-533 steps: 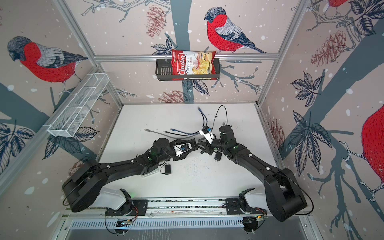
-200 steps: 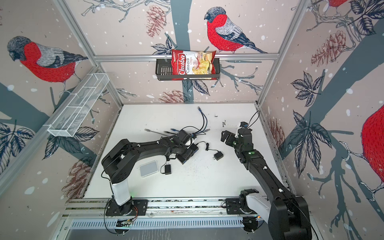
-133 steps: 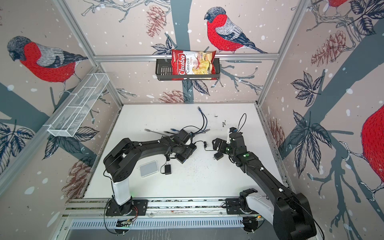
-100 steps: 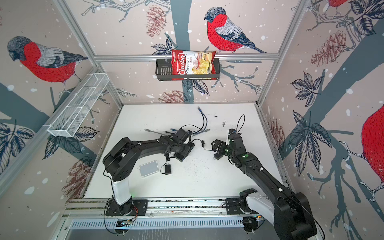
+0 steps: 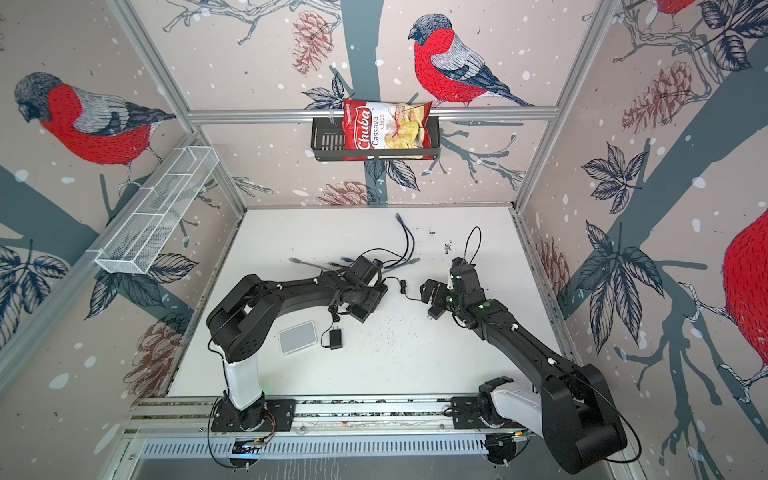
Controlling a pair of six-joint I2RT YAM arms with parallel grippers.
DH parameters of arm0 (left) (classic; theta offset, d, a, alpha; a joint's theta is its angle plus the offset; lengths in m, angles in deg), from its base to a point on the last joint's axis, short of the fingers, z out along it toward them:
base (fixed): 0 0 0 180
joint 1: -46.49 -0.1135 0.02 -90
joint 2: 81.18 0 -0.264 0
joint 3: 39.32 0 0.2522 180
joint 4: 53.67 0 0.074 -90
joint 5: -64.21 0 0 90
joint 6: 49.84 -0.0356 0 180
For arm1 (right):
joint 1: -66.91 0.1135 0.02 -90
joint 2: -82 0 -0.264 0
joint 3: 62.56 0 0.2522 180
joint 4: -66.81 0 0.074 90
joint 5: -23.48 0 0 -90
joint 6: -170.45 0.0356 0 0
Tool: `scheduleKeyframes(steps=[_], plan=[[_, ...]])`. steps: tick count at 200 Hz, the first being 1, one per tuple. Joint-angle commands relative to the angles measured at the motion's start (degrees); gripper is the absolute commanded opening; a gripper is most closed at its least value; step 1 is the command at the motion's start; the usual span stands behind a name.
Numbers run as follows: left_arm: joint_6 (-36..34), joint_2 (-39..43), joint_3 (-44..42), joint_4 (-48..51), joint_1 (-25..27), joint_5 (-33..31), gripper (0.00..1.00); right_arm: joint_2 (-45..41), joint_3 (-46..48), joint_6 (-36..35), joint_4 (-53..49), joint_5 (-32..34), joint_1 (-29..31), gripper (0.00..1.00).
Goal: Insert the plug into the switch port
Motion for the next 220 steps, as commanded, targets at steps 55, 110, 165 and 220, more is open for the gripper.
scheduleKeyframes(steps=[55, 110, 165, 220], plan=[[0.2, 2.0, 0.1, 0.3, -0.2, 2.2, 0.97, 3.1, -3.8, -2.7, 2.4, 3.0, 0.3, 0.99], [0.4, 9.4, -1.4, -1.9, -0.4, -0.5, 0.97, 10.2, -10.2, -6.8, 2.5, 4.1, 2.1, 0.99], [6.2, 23.0, -11.5, -12.4, -0.8, -10.2, 0.98, 18.6, -18.4, -14.6, 2.7, 9.5, 7.0, 0.92], [15.3, 33.2, -23.6, -21.6, -4.9, -13.4, 0.98, 32.1, -30.4, -22.7, 0.5, 9.6, 9.9, 0.80]])
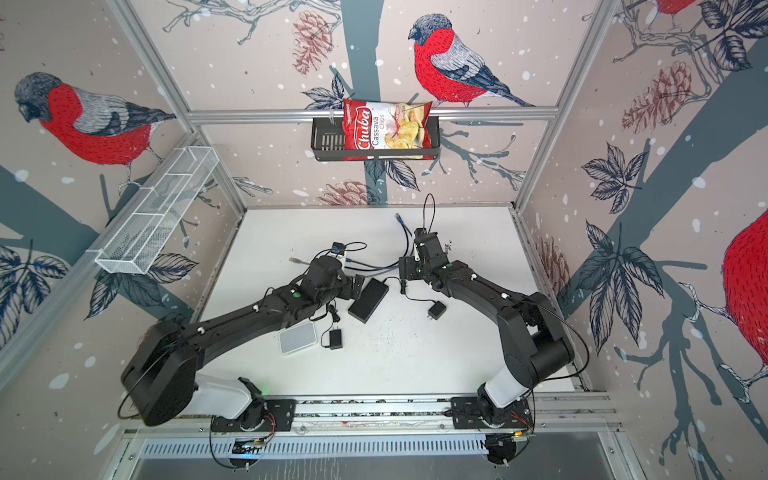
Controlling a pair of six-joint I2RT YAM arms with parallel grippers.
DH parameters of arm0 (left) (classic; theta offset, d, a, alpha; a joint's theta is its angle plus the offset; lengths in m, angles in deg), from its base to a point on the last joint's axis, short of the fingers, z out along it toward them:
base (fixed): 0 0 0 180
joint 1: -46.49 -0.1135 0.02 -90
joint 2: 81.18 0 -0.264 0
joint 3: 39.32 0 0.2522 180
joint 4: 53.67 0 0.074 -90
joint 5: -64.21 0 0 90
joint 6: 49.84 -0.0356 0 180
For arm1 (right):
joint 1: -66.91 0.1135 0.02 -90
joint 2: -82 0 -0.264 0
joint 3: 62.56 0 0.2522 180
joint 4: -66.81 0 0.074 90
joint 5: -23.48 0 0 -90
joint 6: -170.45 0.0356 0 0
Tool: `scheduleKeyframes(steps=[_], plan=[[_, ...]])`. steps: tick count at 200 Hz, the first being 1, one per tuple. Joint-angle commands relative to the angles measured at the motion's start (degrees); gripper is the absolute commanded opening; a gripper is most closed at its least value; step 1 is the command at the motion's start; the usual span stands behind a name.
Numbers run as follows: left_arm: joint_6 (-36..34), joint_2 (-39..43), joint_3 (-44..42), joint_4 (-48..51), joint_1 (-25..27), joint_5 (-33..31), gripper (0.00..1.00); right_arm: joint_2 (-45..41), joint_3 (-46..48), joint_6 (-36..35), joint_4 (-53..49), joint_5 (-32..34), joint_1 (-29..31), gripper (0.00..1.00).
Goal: Insert the plug into the switch port
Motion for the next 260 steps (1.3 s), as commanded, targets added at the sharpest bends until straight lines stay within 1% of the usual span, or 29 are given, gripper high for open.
scheduleKeyframes(steps=[1, 24, 47, 84, 120, 150, 168, 200, 226, 260], plan=[[5.0, 2.6, -3.5, -6.7, -1.4, -2.4, 0.98, 4.4, -4.4, -5.2, -0.5, 0.7, 1.0, 0.80], [5.7, 3.4, -4.3, -5.2, -2.1, -3.6, 0.98, 9.5, -9.4, -7.3, -1.9, -1.8, 1.4, 0.72], [6.7, 4.2, -5.3, -4.8, -2.8, -5.0, 0.98, 13.1, -13.2, -11.4, -2.5, -1.7, 3.0, 0.69], [8.1, 6.5, -8.8, -8.4, -5.0, -2.0, 0.98, 18.4, -18.8, -17.6, -4.5, -2.2, 4.7, 0.62], [7.8, 6.6, -8.9, -7.6, -5.7, -0.9, 0.97, 22.6, -23.2, -21.4, -6.4, -5.8, 5.0, 0.57], [7.6, 6.9, -9.2, -7.1, -5.7, -0.6, 0.98, 25.1, -26.5, -24.3, -7.5, -9.9, 6.0, 0.56], [7.7, 7.2, -9.6, -7.1, -5.8, -1.1, 0.98, 26.3, -28.0, -25.4, -7.9, -12.2, 6.5, 0.55], [7.7, 7.5, -9.9, -7.0, -5.8, -0.9, 0.97, 30.1, -32.2, -25.4, -9.6, -12.6, 6.9, 0.53], [8.2, 8.0, -10.7, -6.8, -6.1, -2.0, 0.97, 33.1, -35.0, -25.4, -10.6, -12.7, 6.9, 0.47], [8.4, 9.1, -11.8, -7.1, -6.8, -1.3, 0.98, 36.2, -38.0, -25.0, -11.3, -13.2, 6.8, 0.41]])
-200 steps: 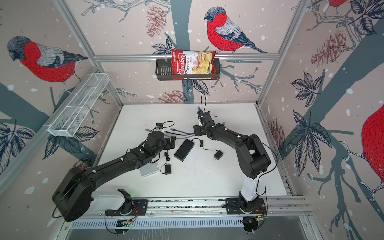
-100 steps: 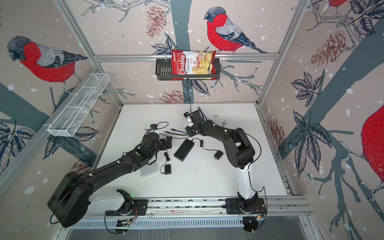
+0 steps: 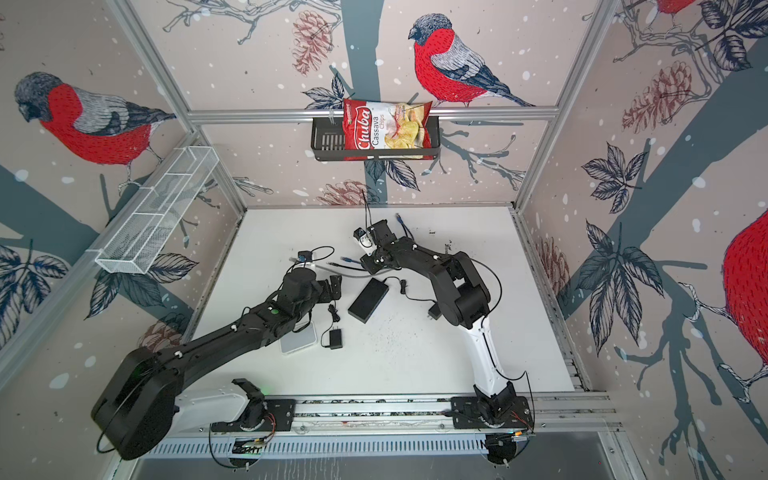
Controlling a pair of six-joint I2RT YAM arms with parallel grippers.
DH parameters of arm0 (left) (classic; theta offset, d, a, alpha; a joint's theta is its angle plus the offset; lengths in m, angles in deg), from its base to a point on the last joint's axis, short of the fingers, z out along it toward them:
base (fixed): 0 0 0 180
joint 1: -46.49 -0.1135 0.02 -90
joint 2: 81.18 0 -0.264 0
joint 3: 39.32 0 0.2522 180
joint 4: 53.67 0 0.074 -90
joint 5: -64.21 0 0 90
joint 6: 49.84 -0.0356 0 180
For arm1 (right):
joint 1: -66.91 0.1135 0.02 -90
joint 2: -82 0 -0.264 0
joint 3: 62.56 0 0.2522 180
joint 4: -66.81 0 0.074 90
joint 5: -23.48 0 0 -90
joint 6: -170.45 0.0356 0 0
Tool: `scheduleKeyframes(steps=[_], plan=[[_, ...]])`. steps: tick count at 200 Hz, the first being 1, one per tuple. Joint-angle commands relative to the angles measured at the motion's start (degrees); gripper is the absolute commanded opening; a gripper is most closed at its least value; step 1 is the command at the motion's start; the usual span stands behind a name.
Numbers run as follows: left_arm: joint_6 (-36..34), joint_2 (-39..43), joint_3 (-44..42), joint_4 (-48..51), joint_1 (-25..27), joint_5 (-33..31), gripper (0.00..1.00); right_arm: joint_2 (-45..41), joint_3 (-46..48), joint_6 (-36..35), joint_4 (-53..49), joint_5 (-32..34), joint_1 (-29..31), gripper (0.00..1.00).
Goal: Insert the plug into the switch port
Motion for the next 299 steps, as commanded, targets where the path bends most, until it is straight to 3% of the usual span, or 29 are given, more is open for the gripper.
scheduleKeyframes(steps=[1, 24, 72, 149, 184, 224, 299], plan=[[0.6, 0.8, -0.6, -1.3, -0.5, 0.1, 0.98, 1.5, -1.6, -0.3, -0.9, -1.2, 0.0, 0.41], [0.3, 1.6, -1.1, -1.2, -0.9, 0.3, 0.98, 2.4, -2.3, -0.7, -0.5, -0.7, 0.0, 0.20], [0.3, 2.1, -1.9, -1.0, -1.3, 0.3, 0.97, 1.9, -1.1, -2.6, 0.7, 3.0, 0.0, 0.03], [0.4, 1.3, -1.9, -2.4, -1.6, 0.9, 0.98, -5.3, 5.2, -7.5, 5.1, 18.3, -0.1, 0.00], [1.1, 1.0, -1.9, -2.8, -1.6, 1.5, 0.98, -10.4, 10.8, -7.1, 8.2, 21.4, -1.1, 0.00], [1.9, 0.3, -1.4, -3.1, -1.6, 2.0, 0.98, -17.1, 19.3, -3.3, 8.9, 25.1, -2.8, 0.00], [0.1, -4.8, 4.3, -0.6, -1.6, 6.8, 0.97, -33.5, 37.5, 7.2, 9.1, 24.1, -4.4, 0.00]])
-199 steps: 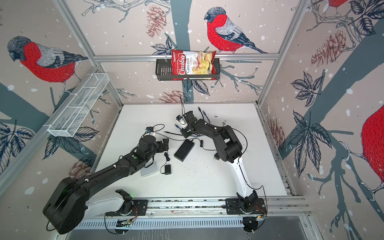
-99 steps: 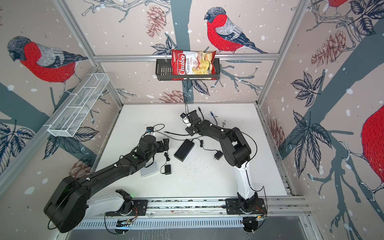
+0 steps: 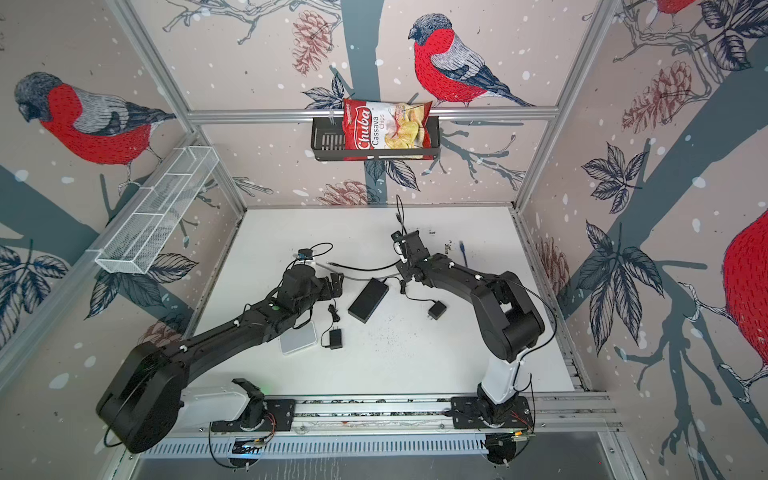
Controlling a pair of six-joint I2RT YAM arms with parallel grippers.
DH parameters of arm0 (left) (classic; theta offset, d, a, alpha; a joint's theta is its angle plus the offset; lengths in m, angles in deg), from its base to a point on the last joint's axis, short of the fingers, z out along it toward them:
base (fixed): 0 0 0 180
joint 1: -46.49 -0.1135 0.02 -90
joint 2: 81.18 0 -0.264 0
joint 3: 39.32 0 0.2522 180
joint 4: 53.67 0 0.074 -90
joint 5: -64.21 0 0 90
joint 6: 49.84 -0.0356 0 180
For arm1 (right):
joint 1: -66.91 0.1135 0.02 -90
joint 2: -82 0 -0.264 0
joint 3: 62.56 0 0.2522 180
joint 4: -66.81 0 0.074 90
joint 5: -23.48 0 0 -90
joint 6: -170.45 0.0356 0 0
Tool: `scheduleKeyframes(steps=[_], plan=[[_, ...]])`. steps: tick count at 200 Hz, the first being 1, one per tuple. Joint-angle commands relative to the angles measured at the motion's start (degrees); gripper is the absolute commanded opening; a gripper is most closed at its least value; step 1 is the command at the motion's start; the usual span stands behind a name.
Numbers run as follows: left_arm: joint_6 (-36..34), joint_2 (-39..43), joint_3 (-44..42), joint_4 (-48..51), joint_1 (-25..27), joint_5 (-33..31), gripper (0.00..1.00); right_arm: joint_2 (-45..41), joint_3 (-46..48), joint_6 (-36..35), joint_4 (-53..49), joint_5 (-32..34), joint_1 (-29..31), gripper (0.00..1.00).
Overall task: Insert the plug into the switch port
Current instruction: 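Grasp the blue ethernet plug with the right gripper while the left gripper opens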
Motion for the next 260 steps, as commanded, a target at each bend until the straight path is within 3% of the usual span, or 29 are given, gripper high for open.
scheduleKeyframes(steps=[1, 51, 103, 173, 260], plan=[[-0.8, -1.4, 1.9, 0.6, -0.1, 1.9, 0.97, -5.0, 4.2, 5.0, 1.3, -0.5, 0.0, 0.00], [0.1, -5.7, 6.6, 4.9, -0.1, 7.8, 0.94, -17.4, 14.2, 6.4, 5.1, -15.5, 0.9, 0.02], [2.0, -8.0, 8.1, 7.3, 0.2, 10.7, 0.86, -24.4, 22.6, 6.5, 7.5, -24.2, 3.9, 0.04], [2.8, -8.5, 9.4, 4.7, 1.9, 13.8, 0.78, -26.5, 25.6, 6.1, 8.8, -27.2, 7.4, 0.05], [3.3, -16.3, 16.5, 6.5, 5.2, 15.7, 0.66, -26.5, 25.5, 6.1, 8.9, -28.3, 8.5, 0.05]])
